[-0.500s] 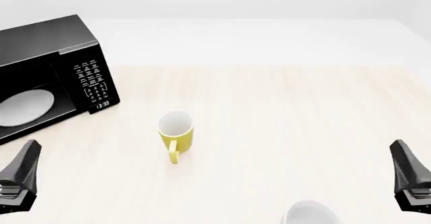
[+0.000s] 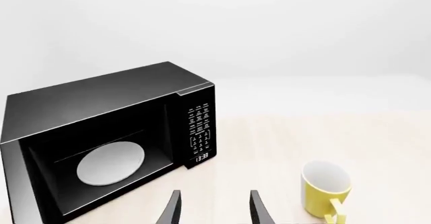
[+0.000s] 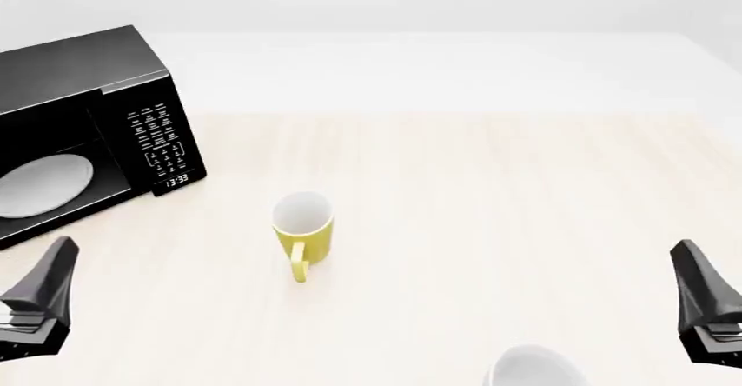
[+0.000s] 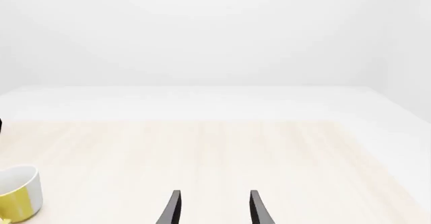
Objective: Put the yellow and white mug in the microwave and close it.
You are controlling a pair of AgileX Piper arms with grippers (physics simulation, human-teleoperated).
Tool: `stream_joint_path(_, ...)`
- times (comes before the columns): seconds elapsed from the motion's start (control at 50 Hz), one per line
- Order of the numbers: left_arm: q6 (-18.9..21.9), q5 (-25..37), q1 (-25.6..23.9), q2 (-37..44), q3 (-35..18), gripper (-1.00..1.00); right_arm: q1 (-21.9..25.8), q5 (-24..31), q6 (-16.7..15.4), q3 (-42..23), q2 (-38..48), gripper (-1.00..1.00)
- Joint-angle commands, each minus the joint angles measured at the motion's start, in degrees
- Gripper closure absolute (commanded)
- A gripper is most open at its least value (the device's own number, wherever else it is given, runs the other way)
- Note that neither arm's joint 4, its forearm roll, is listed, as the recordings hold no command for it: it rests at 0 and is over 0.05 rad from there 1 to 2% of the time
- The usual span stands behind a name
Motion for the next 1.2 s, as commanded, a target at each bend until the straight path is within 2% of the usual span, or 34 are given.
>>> stream_joint_path(0.02,0.2,0.3,-0.6,-0.4,0.0,-1.00,0.0,0.0,0.0,0.0,0.0,-1.00)
stream_joint_path(0.44,1.2,1.5,-9.5,0.7,0.2,-1.00,0.0,0.0,0.0,0.0,-0.1,-1.00)
stream_joint_path(0.56,1.4,-1.1,-11.0,4.4,0.2,-1.00,0.0,0.0,0.0,0.0,-0.1,-1.00)
stream_joint_path(0.7,0.8,-7.1,-12.3,13.4,-0.3,-1.00,0.0,0.0,0.0,0.0,0.0,-1.00)
stream_joint_path(0.84,-0.2,-10.3,-14.8,20.9,-1.6,-1.00,0.0,0.0,0.0,0.0,-0.1,-1.00)
stream_joint_path(0.98,-0.8,-9.7,-18.3,23.3,-3.5,-1.00,0.0,0.0,0.0,0.0,-0.1,-1.00)
stream_joint_path(1.2,-4.2,-9.2,-22.1,28.4,-6.9,-1.00,0.0,0.0,0.0,0.0,0.0,-1.00)
